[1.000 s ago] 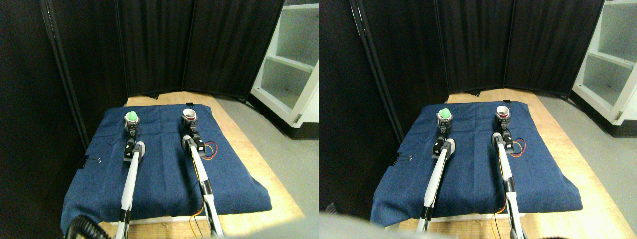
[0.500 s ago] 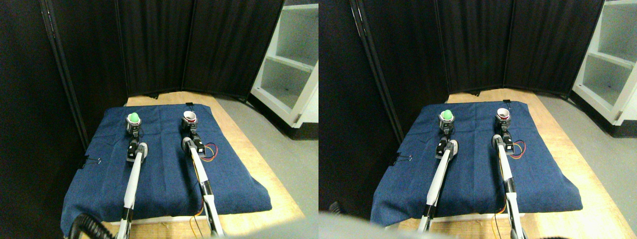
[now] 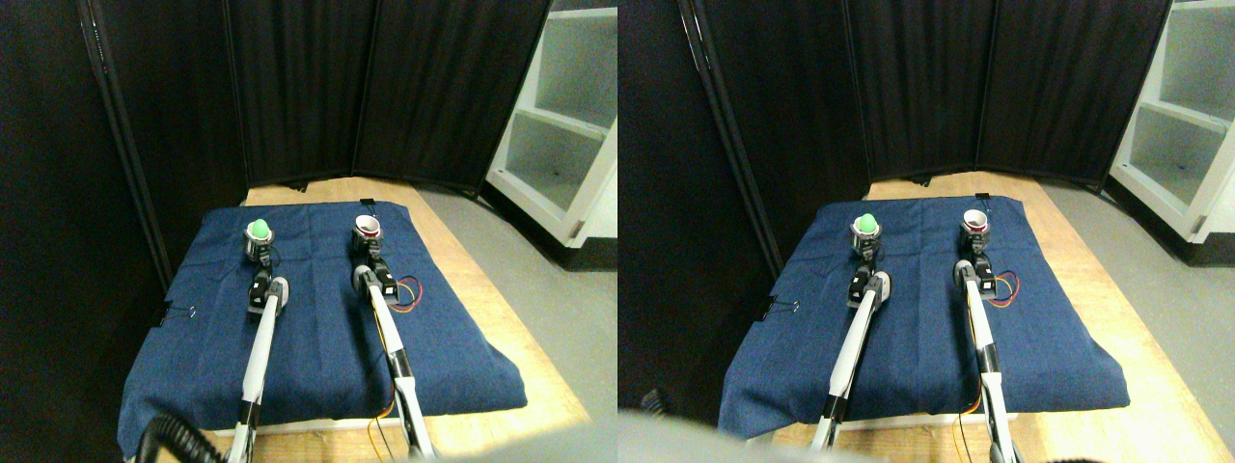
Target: Pour (bimanual)
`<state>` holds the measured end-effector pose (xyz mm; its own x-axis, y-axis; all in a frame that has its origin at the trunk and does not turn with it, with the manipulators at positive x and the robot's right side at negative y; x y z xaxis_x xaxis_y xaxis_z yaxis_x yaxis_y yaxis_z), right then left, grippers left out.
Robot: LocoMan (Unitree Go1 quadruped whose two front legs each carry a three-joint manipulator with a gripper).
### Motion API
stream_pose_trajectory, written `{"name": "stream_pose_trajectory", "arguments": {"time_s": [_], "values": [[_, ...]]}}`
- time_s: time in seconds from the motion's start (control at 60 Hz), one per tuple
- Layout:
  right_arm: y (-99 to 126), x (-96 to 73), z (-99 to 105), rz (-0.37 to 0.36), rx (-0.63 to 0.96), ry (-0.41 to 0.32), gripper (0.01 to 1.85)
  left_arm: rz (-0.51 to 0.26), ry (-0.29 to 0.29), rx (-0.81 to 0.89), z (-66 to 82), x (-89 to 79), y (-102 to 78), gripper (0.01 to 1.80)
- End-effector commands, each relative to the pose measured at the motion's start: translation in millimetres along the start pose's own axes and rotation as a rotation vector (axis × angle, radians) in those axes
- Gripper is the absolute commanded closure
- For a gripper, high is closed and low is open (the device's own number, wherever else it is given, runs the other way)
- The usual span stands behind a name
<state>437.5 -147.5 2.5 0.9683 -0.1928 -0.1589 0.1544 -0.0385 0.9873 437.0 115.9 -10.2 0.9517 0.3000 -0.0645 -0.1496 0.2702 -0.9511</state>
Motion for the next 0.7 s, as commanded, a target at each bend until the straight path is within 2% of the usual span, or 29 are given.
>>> {"name": "stream_pose_trajectory", "arguments": {"time_s": [0.017, 0.05, 0.1, 0.15, 0.25, 0.3, 0.383, 0.5, 0.617, 0.7], "values": [[5.8, 1.7, -2.1, 0.013, 0.003, 0.027, 1.53, -0.022, 0.001, -0.012, -1.2, 0.4, -4.4, 1.44], [5.8, 0.8, -2.2, 0.004, 0.010, 0.032, 1.53, -0.014, 0.008, -0.007, -1.3, 0.2, -4.0, 1.22], [5.8, 0.7, -2.2, -0.003, -0.001, 0.032, 1.53, -0.013, 0.005, 0.003, -1.4, 0.0, -3.8, 1.15], [5.9, 0.8, -2.2, -0.014, -0.011, 0.030, 1.50, -0.002, 0.001, 0.004, -1.5, -0.5, -4.0, 0.94], [5.2, 1.6, -1.0, -0.033, -0.036, 0.044, 1.22, 0.009, 0.003, 0.014, -1.2, -1.3, -3.8, 0.73], [5.1, 1.7, -0.6, -0.039, -0.046, 0.050, 1.16, 0.009, -0.002, 0.015, -0.9, -1.3, -3.9, 0.72], [4.9, 2.7, 0.2, -0.059, -0.024, 0.073, 0.96, 0.012, 0.011, 0.039, 0.1, -1.1, -3.6, 0.58], [4.7, 3.5, 0.8, -0.055, -0.009, 0.088, 0.71, 0.012, 0.028, 0.053, 1.5, -0.9, -3.4, 0.47], [5.0, 2.6, 1.4, -0.058, -0.008, 0.103, 0.58, 0.008, 0.041, 0.048, 2.8, -1.6, -4.2, 0.48], [5.5, 0.6, 2.0, -0.059, 0.000, 0.109, 0.55, 0.003, 0.052, 0.059, 2.9, -3.4, -5.0, 0.49]]}}
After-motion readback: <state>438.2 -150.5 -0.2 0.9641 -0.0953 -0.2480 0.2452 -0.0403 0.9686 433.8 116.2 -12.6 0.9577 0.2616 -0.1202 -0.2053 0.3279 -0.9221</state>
